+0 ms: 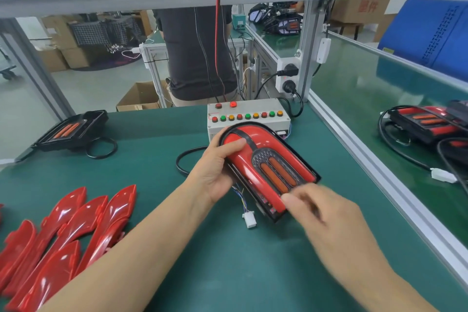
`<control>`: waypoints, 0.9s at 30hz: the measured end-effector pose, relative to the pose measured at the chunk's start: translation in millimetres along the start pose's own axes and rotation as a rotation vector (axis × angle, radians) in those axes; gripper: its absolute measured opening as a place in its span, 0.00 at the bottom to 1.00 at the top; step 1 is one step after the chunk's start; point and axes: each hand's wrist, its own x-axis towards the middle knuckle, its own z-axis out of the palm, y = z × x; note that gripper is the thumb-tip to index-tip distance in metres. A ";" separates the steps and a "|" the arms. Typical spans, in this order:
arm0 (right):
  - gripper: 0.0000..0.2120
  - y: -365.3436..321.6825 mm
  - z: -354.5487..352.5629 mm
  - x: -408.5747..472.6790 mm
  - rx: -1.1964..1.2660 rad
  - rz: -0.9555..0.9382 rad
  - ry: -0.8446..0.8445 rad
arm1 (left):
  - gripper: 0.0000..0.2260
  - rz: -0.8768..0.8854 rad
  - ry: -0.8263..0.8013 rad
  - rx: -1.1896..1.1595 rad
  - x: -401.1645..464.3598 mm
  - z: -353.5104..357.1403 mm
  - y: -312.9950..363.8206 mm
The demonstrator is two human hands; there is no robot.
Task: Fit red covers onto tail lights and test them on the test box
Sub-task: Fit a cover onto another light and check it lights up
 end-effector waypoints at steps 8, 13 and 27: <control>0.30 13.9 4.6 6.3 1.141 0.541 -0.358 | 0.24 0.041 -0.109 -0.064 -5.1 15.6 -5.5; 0.26 20.6 5.4 8.4 1.260 0.508 -0.349 | 0.22 0.111 -0.181 0.013 -8.5 16.0 -4.7; 0.24 20.4 3.3 7.2 0.917 0.423 -0.390 | 0.17 0.012 -0.122 0.147 -10.9 5.7 -5.9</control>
